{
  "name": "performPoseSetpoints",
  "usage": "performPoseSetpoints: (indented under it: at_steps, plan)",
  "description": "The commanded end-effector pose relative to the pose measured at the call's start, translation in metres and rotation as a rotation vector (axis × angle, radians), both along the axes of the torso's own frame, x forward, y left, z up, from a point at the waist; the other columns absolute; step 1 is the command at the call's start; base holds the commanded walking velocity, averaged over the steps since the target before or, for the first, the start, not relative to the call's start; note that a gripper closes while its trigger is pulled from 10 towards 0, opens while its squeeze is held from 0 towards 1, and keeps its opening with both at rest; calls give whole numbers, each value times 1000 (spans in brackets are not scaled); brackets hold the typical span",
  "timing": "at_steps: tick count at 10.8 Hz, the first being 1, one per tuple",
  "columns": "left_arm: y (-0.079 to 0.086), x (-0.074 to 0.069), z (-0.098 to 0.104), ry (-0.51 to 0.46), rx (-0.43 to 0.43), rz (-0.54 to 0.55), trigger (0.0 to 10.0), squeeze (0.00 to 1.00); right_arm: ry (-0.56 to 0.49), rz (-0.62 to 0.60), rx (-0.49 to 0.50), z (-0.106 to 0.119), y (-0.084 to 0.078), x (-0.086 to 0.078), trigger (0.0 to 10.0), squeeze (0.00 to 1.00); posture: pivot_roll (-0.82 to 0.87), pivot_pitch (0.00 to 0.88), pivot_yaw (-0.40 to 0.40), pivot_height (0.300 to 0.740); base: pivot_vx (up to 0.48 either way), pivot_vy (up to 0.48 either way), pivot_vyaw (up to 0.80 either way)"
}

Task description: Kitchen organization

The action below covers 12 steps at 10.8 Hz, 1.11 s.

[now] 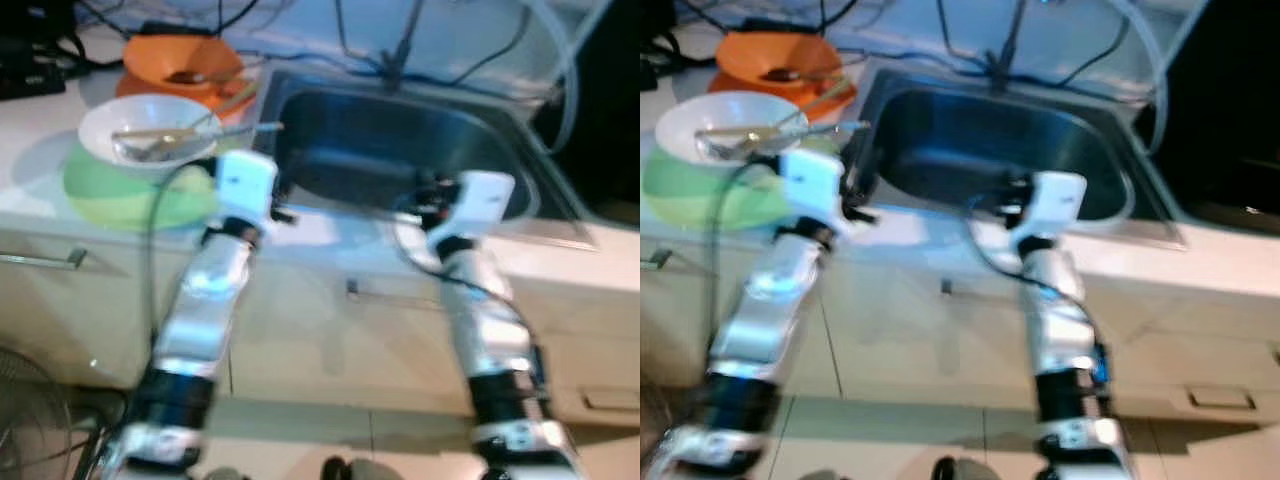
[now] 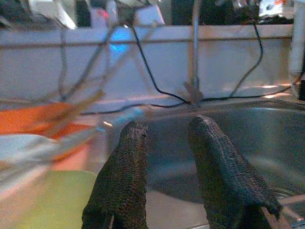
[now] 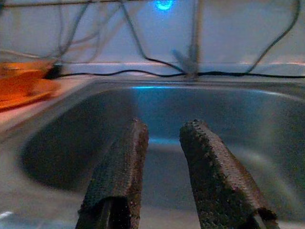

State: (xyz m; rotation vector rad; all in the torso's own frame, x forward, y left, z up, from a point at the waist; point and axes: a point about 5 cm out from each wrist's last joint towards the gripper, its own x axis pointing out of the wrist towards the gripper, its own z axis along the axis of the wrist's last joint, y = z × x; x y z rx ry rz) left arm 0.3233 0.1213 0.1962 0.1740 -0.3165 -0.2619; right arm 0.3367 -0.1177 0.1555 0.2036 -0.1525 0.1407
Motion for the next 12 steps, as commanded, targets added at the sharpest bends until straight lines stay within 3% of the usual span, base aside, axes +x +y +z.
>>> performPoseSetpoints:
  at_steps: [1,2,4,5,7,8,9,10,12]
  plan:
    - [-9,-5,4,-23,25,-49,10000,0,-18,-18,-2,4,-8,1,10000,0,-33,35,-121,719,0,0,0]
    - [-12,-8,8,-47,87,-77,10000,0,-18,-16,-3,4,-7,1,10000,0,-33,36,-122,719,0,0,0]
    - [-22,-14,21,-150,300,-113,10000,0,-17,-14,0,4,-7,1,10000,0,-28,36,-126,719,0,0,0]
    - [-22,-11,25,-166,368,-98,10000,0,-17,-13,-1,4,-7,1,10000,0,-27,35,-127,719,0,0,0]
    - [-18,4,32,-185,624,-24,10000,0,-15,-12,2,3,-6,1,10000,0,-26,32,-123,719,0,0,0]
    - [-13,12,33,-171,687,32,10000,0,-15,-12,3,3,-6,1,10000,0,-24,33,-121,719,0,0,0]
    - [-3,27,34,-137,741,122,10000,0,-15,-13,3,3,-6,1,10000,0,-25,29,-117,719,0,0,0]
    - [1,29,35,-128,739,154,10000,0,-15,-14,4,2,-7,1,10000,0,-26,29,-115,719,0,0,0]
    - [0,33,33,-84,642,144,10000,0,-13,-17,5,1,-7,-1,10000,0,-36,28,-106,719,0,0,0]
